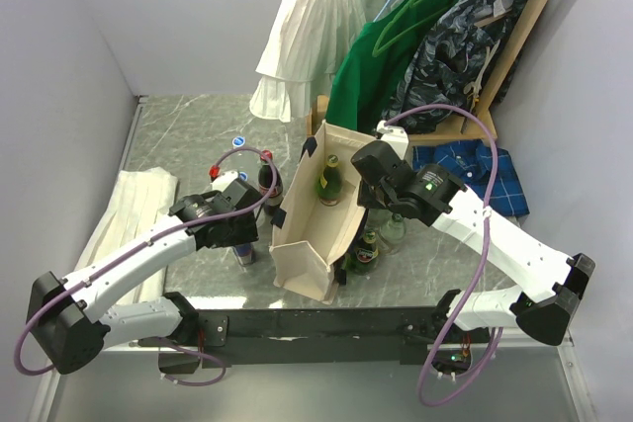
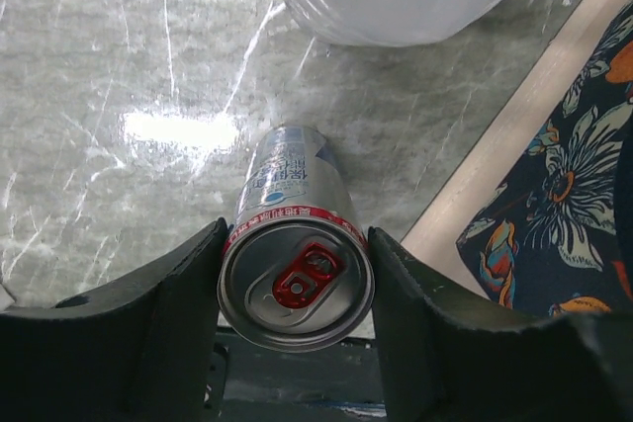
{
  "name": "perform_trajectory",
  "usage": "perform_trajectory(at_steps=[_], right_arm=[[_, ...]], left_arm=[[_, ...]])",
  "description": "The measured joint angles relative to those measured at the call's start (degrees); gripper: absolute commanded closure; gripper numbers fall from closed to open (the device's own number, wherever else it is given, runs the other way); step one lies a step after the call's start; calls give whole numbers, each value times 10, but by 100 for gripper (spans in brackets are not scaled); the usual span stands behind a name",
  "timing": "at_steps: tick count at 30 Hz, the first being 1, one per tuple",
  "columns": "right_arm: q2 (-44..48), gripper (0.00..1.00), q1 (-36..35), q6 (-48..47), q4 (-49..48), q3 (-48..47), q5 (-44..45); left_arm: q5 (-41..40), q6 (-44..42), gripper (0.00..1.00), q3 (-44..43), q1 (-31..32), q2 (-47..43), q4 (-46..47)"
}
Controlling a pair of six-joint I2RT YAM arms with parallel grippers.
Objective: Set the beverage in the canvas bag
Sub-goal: Pick up the drink from the center of the board.
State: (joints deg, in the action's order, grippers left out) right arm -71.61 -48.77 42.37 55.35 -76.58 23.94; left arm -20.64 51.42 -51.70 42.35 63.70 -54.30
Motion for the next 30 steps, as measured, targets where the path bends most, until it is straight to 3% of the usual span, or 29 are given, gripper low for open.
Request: perform_trajectory(at_steps=[2,12,30], right_arm=[[0,100,0,0,0,0,0],[0,100,0,0,0,0,0],[0,100,-1,16,42,-16,16]], left_arm=[[0,-1,99,0,0,0,0],[1,-3,99,-20,0,2,-36],[-34,-52,99,-259,0,-20,-169]])
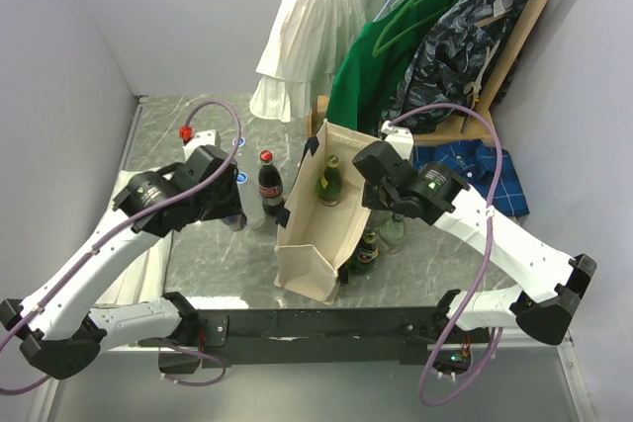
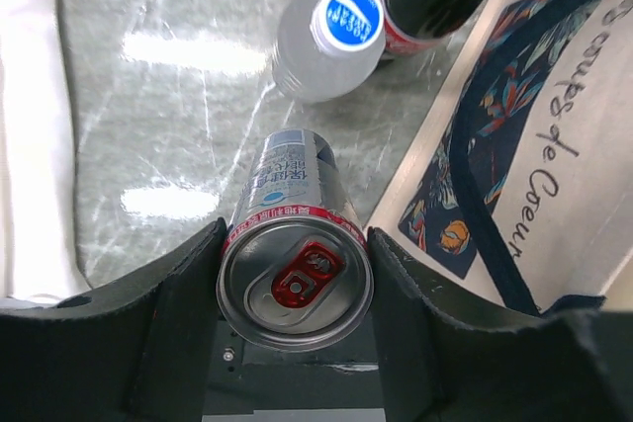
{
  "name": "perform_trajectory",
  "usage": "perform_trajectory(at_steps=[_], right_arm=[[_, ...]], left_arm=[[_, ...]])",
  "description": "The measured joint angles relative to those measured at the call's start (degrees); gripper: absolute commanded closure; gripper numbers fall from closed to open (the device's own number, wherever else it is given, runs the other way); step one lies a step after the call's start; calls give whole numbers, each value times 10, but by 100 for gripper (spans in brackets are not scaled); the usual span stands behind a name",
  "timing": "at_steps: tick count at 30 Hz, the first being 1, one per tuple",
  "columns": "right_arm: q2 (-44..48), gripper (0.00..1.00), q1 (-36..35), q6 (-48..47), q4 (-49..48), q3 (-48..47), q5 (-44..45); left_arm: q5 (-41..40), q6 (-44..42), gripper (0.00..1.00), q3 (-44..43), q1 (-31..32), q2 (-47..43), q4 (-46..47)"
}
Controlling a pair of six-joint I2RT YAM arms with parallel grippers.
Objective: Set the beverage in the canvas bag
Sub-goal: Pick up the drink from the center of the board, then place the drink in the canvas bag.
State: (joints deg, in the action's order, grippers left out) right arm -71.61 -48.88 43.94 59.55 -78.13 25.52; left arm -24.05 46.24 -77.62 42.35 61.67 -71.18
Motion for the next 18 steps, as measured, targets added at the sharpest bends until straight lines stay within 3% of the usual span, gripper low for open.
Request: perform_trajectory(at_steps=[18], right_arm=[[-2,100,0,21,32,-17,8]], left_arm=[[28,-128,99,-187,0,24,29]])
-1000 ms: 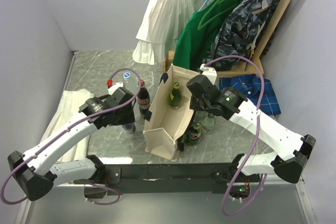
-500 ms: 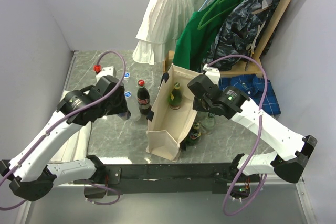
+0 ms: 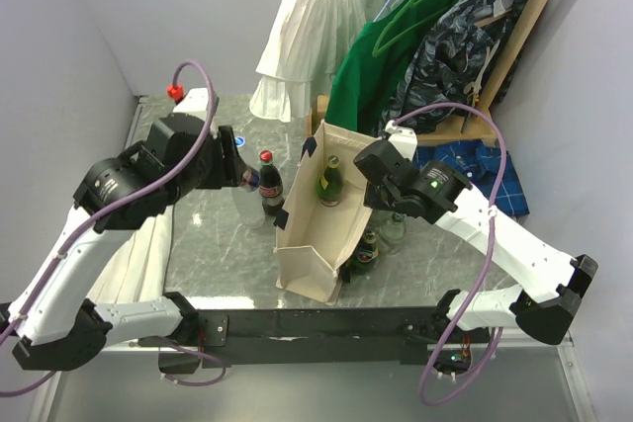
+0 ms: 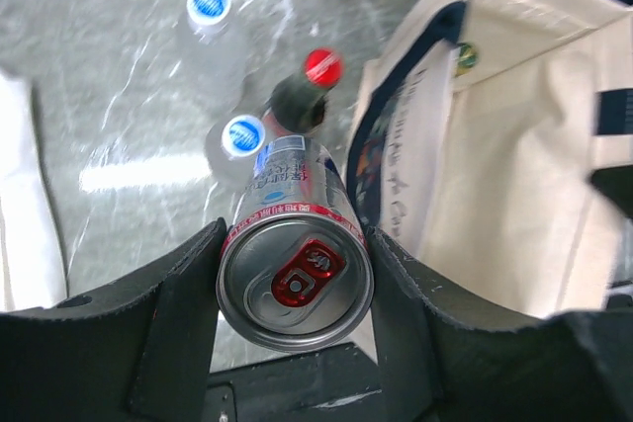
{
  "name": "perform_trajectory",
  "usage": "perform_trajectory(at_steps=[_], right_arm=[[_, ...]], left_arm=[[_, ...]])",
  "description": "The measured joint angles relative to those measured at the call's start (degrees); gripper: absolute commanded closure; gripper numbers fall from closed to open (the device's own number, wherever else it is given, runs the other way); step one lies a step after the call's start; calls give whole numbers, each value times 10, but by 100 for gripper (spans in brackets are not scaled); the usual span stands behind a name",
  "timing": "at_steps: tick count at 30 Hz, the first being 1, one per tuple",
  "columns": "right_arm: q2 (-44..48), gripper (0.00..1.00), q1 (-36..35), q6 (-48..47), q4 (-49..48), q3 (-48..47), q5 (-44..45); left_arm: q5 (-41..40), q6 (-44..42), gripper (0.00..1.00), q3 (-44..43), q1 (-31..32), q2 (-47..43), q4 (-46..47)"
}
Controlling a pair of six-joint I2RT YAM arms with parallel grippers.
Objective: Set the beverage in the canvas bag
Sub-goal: Place the drink in the canvas bag.
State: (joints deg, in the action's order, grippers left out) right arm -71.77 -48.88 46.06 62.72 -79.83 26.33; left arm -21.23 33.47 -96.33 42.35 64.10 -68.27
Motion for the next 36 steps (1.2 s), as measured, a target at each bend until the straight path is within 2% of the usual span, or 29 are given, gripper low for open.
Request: perform_trajectory(at_steps=[5,11,24,36], right_arm=[[0,100,0,9,0,0,0],[0,100,0,19,-1,2,2],[0,100,0,34,-1,5,6],[0,100,0,47,-6,9,8]], left_arm=[[19,-30,99,-53,2,41,10],[27,-52,99,-75,19,70,14],[34,-70,99,-175,53,127,4],[56,-91,99,-234,80,199,10]])
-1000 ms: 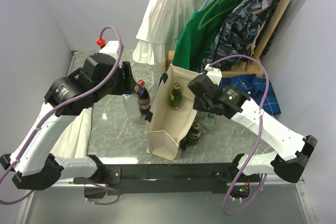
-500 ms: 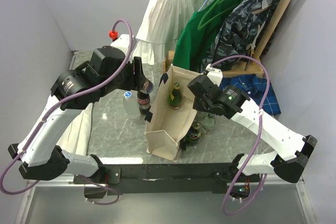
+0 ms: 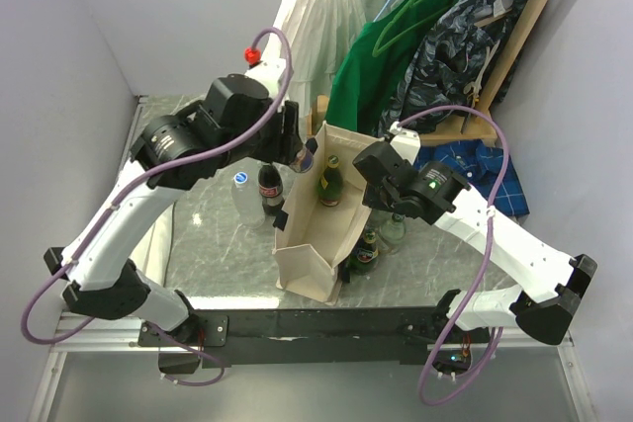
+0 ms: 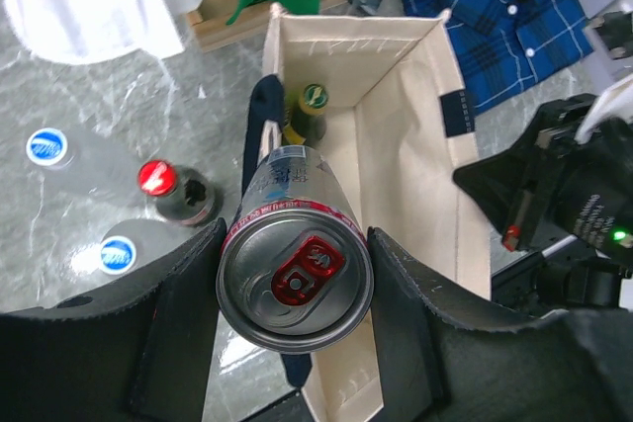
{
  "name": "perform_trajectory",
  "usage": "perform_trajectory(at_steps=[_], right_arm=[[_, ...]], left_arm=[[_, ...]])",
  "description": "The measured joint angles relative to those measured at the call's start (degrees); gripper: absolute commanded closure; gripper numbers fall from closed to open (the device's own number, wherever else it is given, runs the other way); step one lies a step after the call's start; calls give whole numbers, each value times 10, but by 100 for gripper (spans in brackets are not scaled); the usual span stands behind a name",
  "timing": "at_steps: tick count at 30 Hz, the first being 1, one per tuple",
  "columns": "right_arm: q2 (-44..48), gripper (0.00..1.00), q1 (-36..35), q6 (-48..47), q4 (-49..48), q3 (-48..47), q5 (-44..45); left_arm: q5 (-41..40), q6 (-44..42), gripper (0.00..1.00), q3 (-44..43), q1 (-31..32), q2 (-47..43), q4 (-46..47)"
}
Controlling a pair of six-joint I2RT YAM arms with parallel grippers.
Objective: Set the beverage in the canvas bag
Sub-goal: Place the drink in the canvas bag.
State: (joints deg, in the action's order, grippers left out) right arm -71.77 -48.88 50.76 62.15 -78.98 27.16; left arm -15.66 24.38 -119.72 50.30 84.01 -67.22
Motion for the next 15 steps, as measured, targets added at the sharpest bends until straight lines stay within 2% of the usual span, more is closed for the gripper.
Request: perform_trajectory(at_steps=[15], right_arm=[[0,100,0,17,0,4,4]], left_arm=[[14,-22,99,-16,37,44,39]])
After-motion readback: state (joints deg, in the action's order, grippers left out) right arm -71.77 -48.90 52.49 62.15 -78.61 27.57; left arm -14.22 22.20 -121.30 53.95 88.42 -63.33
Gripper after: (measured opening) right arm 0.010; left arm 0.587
